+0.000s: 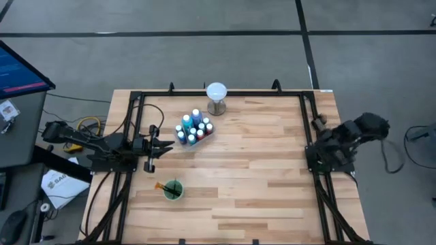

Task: Pick & Place Paint Supplies
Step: Return to Home Position

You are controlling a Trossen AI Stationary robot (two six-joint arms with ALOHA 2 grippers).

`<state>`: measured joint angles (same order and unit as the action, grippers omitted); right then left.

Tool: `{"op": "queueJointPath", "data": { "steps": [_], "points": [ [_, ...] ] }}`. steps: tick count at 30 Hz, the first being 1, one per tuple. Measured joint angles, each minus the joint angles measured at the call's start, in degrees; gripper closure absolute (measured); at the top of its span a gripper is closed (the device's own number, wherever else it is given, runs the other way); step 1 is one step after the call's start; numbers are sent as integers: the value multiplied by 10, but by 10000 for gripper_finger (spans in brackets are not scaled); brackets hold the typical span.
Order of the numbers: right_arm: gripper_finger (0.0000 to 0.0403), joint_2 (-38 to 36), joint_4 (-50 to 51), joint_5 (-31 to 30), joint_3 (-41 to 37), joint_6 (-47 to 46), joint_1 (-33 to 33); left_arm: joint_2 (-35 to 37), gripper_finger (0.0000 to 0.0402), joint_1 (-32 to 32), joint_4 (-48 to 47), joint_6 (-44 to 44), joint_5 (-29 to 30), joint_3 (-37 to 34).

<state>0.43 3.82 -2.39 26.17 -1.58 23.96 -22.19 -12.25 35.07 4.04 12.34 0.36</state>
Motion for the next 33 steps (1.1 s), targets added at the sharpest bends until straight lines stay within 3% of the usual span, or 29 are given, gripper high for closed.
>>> {"op": "queueJointPath", "data": {
  "steps": [2, 4, 8, 10, 17, 21, 33],
  "points": [
    [400, -1, 26, 25, -17, -1, 0, -1, 401, 0, 1, 0, 0, 0],
    [398, 10, -29, 50, -32, -13, 1, -3, 401, 0, 2, 0, 0, 0],
    [401, 21, -50, 58, -98, -38, -1, -9, 401, 0, 6, 0, -1, 0],
    [400, 13, -121, 65, -126, -49, -1, -10, 401, 0, 4, 0, -1, 0],
    [402, 2, -221, 52, -254, -70, -7, -16, 401, 0, 6, 0, 0, 0],
    [402, -1, -129, 20, -257, -117, -24, -16, 401, 0, 8, 0, 1, 0],
    [402, -1, -78, 10, -257, -164, -70, -16, 401, 0, 10, 0, 1, 0]
  ]
}}
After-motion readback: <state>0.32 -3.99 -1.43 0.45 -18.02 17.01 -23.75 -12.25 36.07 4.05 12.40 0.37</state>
